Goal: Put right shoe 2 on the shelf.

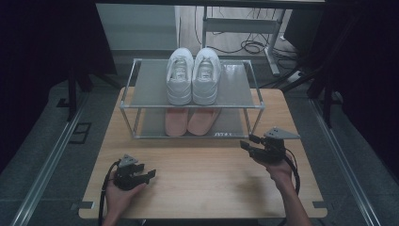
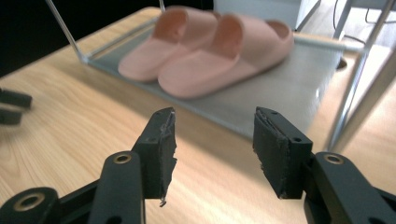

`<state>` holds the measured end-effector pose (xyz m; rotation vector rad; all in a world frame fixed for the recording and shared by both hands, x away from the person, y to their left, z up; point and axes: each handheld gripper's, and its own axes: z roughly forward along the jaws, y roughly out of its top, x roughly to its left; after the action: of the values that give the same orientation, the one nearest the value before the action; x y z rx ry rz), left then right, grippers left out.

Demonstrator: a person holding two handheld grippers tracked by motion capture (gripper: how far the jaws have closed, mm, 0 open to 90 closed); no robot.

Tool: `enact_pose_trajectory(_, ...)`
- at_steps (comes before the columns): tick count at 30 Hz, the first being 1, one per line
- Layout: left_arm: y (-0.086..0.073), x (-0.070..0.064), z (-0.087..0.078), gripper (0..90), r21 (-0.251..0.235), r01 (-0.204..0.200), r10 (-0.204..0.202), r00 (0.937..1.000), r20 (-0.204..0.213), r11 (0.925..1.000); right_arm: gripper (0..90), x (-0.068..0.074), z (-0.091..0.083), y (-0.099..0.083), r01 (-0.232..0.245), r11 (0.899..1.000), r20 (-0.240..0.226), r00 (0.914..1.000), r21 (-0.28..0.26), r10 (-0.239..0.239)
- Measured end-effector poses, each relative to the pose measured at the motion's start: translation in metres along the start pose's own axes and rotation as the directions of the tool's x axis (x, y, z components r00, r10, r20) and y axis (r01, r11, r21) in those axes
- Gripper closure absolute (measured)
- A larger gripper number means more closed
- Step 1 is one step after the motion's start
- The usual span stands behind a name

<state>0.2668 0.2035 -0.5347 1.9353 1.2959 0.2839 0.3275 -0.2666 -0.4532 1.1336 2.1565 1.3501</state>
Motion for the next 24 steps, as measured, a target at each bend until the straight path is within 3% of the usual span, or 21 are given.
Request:
enact_pose_trajectory(10,0.0,-0.003,-0.004,40.3,-0.008,-0.006,0.006,1.0,0.001,0.9999,47.4,-0.01,0.0,-0.052,-0.036,0.997,0.019,0.9992,0.074,0.035)
enact_pose_trajectory(15,-0.001,-0.003,-0.001,40.3,0.002,-0.008,0.008,1.0,-0.003,1.0,47.6,-0.015,0.001,-0.073,-0.083,0.994,0.0,0.9966,0.065,0.083)
enact_pose_trajectory(17,-0.001,-0.003,0.0,40.2,0.009,-0.012,0.013,0.9999,-0.006,0.9999,46.9,-0.015,0.003,-0.077,-0.073,0.992,0.011,0.9973,0.1,0.072)
enact_pose_trajectory(24,-0.001,-0.003,0.001,40.2,0.012,-0.011,0.012,0.9999,-0.006,0.9999,47.0,-0.017,0.004,-0.08,-0.073,0.993,0.005,0.9974,0.093,0.072)
